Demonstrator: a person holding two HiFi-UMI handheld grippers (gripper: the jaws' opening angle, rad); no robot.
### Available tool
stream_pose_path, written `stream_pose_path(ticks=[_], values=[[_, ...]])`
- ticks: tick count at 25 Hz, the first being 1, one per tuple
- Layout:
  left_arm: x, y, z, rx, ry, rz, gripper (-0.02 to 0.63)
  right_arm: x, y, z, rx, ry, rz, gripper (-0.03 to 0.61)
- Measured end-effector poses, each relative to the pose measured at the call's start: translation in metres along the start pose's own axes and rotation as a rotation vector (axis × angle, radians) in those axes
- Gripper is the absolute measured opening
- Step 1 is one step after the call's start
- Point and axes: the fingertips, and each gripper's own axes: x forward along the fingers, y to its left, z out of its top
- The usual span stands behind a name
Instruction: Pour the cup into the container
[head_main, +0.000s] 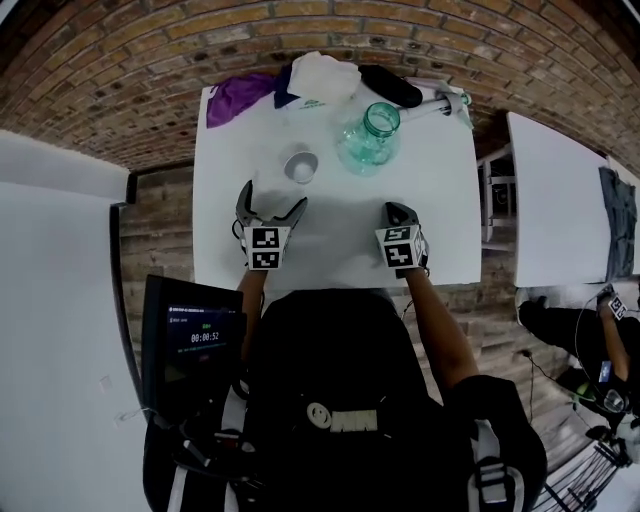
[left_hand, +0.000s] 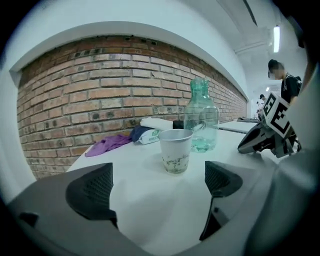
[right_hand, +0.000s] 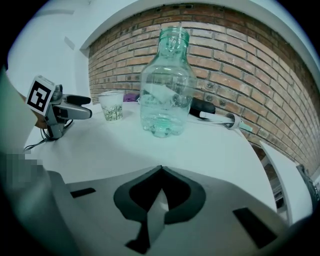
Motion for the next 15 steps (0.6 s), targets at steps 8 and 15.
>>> stream_pose_path(ticks=[8, 15], values=[[-0.060, 0.000, 0.017, -0.018, -0.086, 0.156, 0.009, -0.004, 0.004, 0.005, -0.077, -0.049, -0.007, 0.005], [-0.098, -0.028, 0.009, -0.035, -0.032, 0.165, 0.005, -0.014, 0.027, -0.010, -0.127, -0.033, 0.086, 0.005]])
